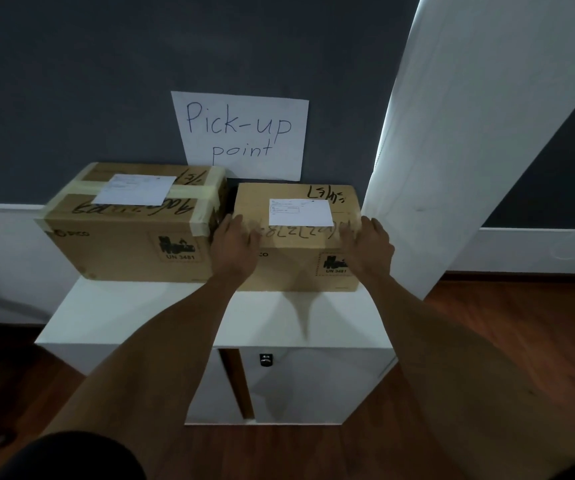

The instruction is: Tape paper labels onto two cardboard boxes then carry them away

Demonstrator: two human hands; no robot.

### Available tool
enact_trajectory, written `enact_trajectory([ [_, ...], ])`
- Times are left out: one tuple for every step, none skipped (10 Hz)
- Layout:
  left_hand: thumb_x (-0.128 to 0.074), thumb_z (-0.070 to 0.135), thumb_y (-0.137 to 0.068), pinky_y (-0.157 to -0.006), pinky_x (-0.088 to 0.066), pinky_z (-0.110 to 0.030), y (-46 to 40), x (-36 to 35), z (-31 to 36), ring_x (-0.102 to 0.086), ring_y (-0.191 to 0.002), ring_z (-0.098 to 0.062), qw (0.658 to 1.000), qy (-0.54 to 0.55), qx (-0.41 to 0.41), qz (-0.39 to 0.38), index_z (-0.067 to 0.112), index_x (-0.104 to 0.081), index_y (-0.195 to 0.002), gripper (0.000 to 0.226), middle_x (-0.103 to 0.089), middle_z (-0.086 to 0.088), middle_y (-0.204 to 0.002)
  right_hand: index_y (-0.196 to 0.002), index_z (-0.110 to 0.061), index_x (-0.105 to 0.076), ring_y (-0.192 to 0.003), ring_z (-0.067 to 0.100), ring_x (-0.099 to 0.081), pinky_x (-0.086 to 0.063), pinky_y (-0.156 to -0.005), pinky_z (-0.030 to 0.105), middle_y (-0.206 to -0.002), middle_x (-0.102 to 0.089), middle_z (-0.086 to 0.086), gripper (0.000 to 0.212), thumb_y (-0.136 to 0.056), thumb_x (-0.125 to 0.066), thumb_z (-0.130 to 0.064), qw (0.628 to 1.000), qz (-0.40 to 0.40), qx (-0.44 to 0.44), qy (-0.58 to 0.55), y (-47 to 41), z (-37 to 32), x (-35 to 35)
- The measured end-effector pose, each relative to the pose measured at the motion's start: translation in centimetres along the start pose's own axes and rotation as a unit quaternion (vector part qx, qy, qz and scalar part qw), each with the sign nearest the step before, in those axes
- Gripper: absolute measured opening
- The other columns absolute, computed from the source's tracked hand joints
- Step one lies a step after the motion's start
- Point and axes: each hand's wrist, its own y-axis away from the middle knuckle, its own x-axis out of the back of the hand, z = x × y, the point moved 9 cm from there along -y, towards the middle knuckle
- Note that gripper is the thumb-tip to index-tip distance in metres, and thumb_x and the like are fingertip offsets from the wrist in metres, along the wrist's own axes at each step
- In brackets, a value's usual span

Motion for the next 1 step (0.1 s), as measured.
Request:
enact_trajectory([
  [-0.056, 0.032, -0.102, -0.114, -0.037, -0.047, 1.10, 1.19, 0.69, -0.040, -0.144, -0.031, 1.000, 0.009, -0.020, 0.018, 0.001, -0.054, -0.138, 0.047, -0.056, -0.020, -0.143, -0.117, -0.015, -0.057, -0.116, 0.033, -0.060, -0.050, -0.097, 0.060, -0.125, -0.064, 0.013, 0.069, -0.094, -0.023, -0.070, 1.000, 0.019, 0.012, -0.003, 1.03, -0.56, 0.36],
])
